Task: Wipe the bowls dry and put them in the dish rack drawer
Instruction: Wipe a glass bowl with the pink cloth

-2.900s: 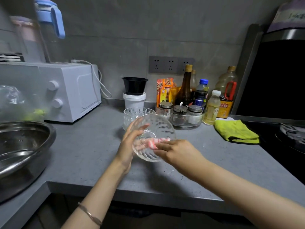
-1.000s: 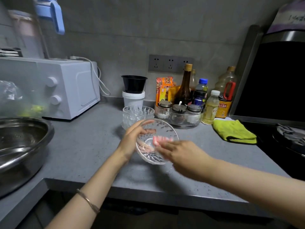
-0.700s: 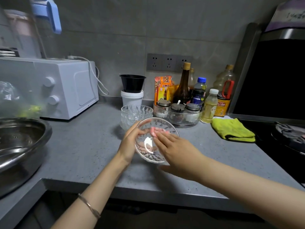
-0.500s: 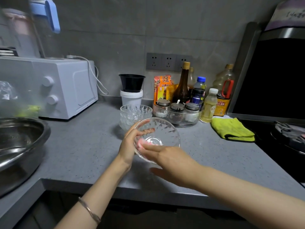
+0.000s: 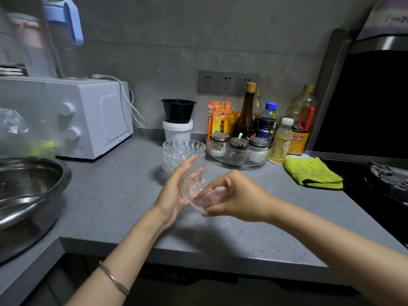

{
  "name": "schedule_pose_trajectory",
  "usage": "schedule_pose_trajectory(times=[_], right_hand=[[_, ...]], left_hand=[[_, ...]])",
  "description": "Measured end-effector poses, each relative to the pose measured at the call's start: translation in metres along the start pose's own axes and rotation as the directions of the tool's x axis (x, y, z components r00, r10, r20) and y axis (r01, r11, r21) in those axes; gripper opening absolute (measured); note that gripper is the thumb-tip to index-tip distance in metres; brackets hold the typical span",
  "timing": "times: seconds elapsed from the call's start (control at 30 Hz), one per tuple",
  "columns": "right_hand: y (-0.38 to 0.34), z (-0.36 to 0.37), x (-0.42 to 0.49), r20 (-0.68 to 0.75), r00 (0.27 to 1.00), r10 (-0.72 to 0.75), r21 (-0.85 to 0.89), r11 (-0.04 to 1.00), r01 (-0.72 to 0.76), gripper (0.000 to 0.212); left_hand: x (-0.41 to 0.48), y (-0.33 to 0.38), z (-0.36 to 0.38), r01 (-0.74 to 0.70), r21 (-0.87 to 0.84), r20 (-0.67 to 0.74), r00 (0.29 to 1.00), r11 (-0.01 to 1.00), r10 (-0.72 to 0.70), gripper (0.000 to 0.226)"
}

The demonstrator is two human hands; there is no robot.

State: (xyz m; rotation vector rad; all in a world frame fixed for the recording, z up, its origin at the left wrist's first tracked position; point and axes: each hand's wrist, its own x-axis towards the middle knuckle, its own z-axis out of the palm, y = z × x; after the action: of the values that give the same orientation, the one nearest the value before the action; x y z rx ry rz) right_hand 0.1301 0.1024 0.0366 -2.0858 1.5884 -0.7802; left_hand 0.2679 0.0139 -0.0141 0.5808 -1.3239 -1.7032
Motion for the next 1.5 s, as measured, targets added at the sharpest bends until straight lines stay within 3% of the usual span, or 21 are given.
schedule_pose_trajectory(times=[0.1, 0.2, 0.27, 0.37, 0.43, 0.5, 0.57, 0.63, 0.73, 0.8, 0.87, 0.9, 1.07, 1.27, 1.4, 1.5], right_hand=[[-0.004, -0.017, 0.0, 0.045, 0.998, 0.036, 0.278, 0.959, -0.047, 0.025], [-0.007, -0.028, 0.0, 0.116, 0.992, 0.051, 0.347, 0.934, -0.089, 0.026], [-0.007, -0.033, 0.0, 0.153, 0.986, 0.066, 0.364, 0.924, -0.118, 0.03], [-0.006, -0.037, 0.001, 0.165, 0.982, 0.092, 0.44, 0.884, -0.157, 0.038], [-0.003, -0.037, 0.003, 0.132, 0.982, 0.132, 0.528, 0.83, -0.183, 0.039], [0.001, -0.037, 0.007, 0.034, 0.978, 0.205, 0.638, 0.749, -0.179, 0.036], [0.007, -0.038, 0.01, -0.163, 0.95, 0.267, 0.709, 0.701, -0.076, 0.03], [0.007, -0.038, 0.011, -0.401, 0.88, 0.252, 0.648, 0.758, 0.079, 0.025], [-0.007, -0.024, 0.009, -0.562, 0.827, -0.001, 0.405, 0.872, 0.276, 0.031], [-0.011, -0.006, 0.01, -0.503, 0.835, -0.223, 0.017, 0.963, 0.268, 0.04], [-0.001, 0.007, 0.016, -0.365, 0.824, -0.433, -0.441, 0.86, 0.256, 0.045], [0.005, 0.01, 0.018, -0.319, 0.815, -0.484, -0.542, 0.798, 0.262, 0.046], [0.013, 0.027, 0.011, -0.402, 0.78, -0.479, -0.533, 0.816, 0.226, 0.051], [0.007, 0.037, 0.008, -0.384, 0.709, -0.592, -0.647, 0.72, 0.251, 0.046], [0.013, 0.026, 0.01, -0.521, 0.721, -0.456, -0.545, 0.828, 0.13, 0.048], [0.017, 0.044, 0.0, -0.484, 0.722, -0.495, -0.555, 0.811, 0.185, 0.047]], left_hand=[[-0.003, 0.0, -0.003, -0.051, 0.105, 0.034, 0.998, 0.993, 0.048, 0.064], [-0.004, -0.001, -0.009, -0.076, 0.168, 0.069, 0.995, 0.983, 0.065, 0.099], [-0.001, -0.002, -0.014, -0.088, 0.193, 0.086, 0.994, 0.977, 0.073, 0.111], [0.002, 0.004, -0.015, -0.062, 0.17, 0.108, 0.993, 0.984, 0.044, 0.109], [0.004, 0.009, -0.013, -0.031, 0.099, 0.09, 0.996, 0.995, 0.022, 0.095], [0.003, 0.012, -0.01, -0.011, 0.041, 0.041, 0.999, 0.999, 0.01, 0.085], [0.002, 0.013, -0.006, 0.013, -0.005, -0.044, 0.999, 1.0, -0.013, 0.078], [0.003, 0.011, -0.003, 0.034, -0.053, -0.139, 0.989, 0.998, -0.041, 0.065], [0.008, 0.009, 0.003, 0.128, -0.146, -0.215, 0.964, 0.981, -0.158, 0.061], [0.009, 0.01, 0.011, 0.163, -0.202, -0.219, 0.954, 0.966, -0.207, 0.056], [0.009, 0.009, 0.017, 0.161, -0.233, -0.216, 0.953, 0.959, -0.213, 0.054], [0.009, 0.008, 0.019, 0.157, -0.247, -0.222, 0.951, 0.956, -0.214, 0.055], [0.006, 0.013, 0.015, 0.174, -0.352, -0.252, 0.929, 0.92, -0.273, 0.058], [0.006, 0.01, 0.019, 0.112, -0.348, -0.2, 0.961, 0.931, -0.19, 0.056], [0.007, 0.022, 0.019, 0.067, -0.343, -0.246, 0.956, 0.937, -0.158, 0.06], [0.007, 0.024, 0.015, 0.052, -0.367, -0.308, 0.935, 0.929, -0.174, 0.06]])
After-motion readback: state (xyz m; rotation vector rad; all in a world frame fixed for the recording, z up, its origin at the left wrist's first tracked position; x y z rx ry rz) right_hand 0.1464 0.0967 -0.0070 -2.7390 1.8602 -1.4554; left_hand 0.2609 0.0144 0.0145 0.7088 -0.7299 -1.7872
